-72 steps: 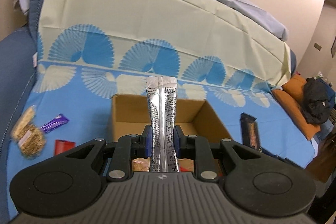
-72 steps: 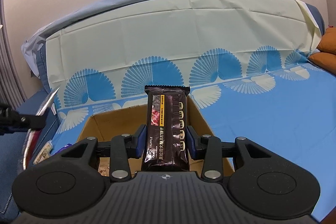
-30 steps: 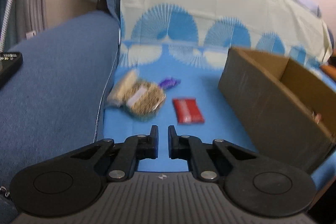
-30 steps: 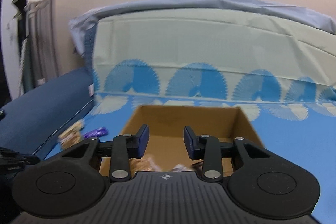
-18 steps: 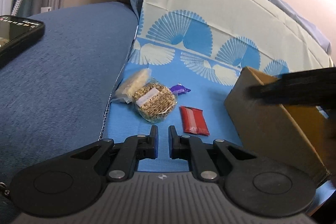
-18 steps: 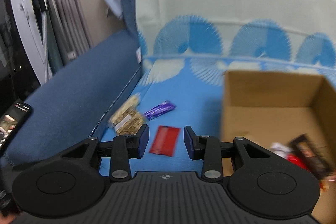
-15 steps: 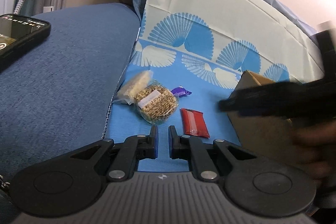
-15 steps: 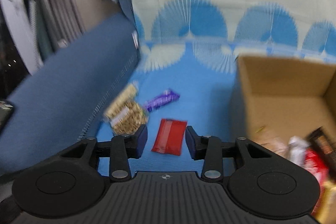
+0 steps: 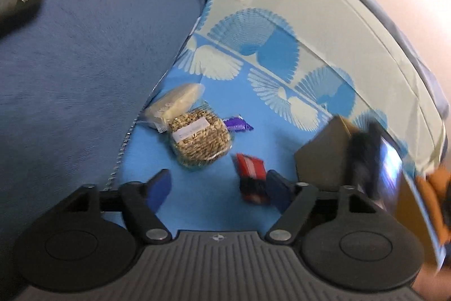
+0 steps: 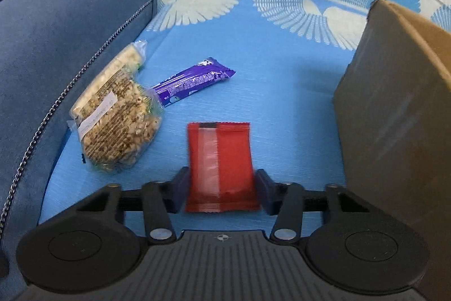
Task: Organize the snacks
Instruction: 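Grasp the red packet with the right gripper while the left grasps the round nut cake bag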
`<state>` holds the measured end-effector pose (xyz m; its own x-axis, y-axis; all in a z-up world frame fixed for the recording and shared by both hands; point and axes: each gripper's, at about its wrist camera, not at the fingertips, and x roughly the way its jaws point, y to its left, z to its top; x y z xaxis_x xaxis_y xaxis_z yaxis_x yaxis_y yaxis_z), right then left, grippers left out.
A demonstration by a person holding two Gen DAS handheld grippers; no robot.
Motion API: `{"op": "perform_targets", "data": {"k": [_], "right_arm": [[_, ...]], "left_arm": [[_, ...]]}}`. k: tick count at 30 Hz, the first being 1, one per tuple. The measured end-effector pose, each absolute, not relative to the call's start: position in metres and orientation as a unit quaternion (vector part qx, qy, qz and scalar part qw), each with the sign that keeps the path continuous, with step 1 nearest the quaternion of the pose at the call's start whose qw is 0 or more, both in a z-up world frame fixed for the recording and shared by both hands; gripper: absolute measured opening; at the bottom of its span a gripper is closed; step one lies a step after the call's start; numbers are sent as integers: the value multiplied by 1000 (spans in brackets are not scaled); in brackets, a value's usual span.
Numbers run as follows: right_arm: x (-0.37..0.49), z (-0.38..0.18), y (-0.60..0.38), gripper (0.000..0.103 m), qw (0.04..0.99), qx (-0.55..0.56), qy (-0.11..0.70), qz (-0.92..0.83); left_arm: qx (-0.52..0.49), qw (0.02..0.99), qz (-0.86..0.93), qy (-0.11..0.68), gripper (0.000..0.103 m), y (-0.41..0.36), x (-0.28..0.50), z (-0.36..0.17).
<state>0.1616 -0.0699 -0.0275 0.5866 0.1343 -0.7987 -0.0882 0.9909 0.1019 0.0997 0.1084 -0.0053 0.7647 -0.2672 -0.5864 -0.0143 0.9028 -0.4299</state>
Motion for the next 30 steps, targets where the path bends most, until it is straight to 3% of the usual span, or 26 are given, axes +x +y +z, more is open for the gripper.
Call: {"op": "perform_targets", "data": {"k": [4, 7, 9, 15, 17, 30], "right_arm": [[144, -22, -84, 46, 893, 57, 443, 52], [127, -20, -91, 46, 894, 70, 440, 48], [120, -20, -92, 46, 893, 70, 442, 48], [106, -20, -96, 46, 893, 71, 442, 50], [104, -20, -97, 46, 894, 68, 441, 51], [73, 4, -90, 46, 890, 27, 445, 96]], "left_arm": [[-240, 905, -42, 349, 88, 102, 140, -8], [-240, 888, -14, 391, 100, 96, 177, -15], [-234, 877, -4, 419, 102, 90, 198, -22], [-175, 865, 52, 468, 101, 69, 235, -37], [-171, 863, 57, 473, 85, 67, 237, -41], [-75, 880, -47, 466, 83, 69, 152, -8]]}}
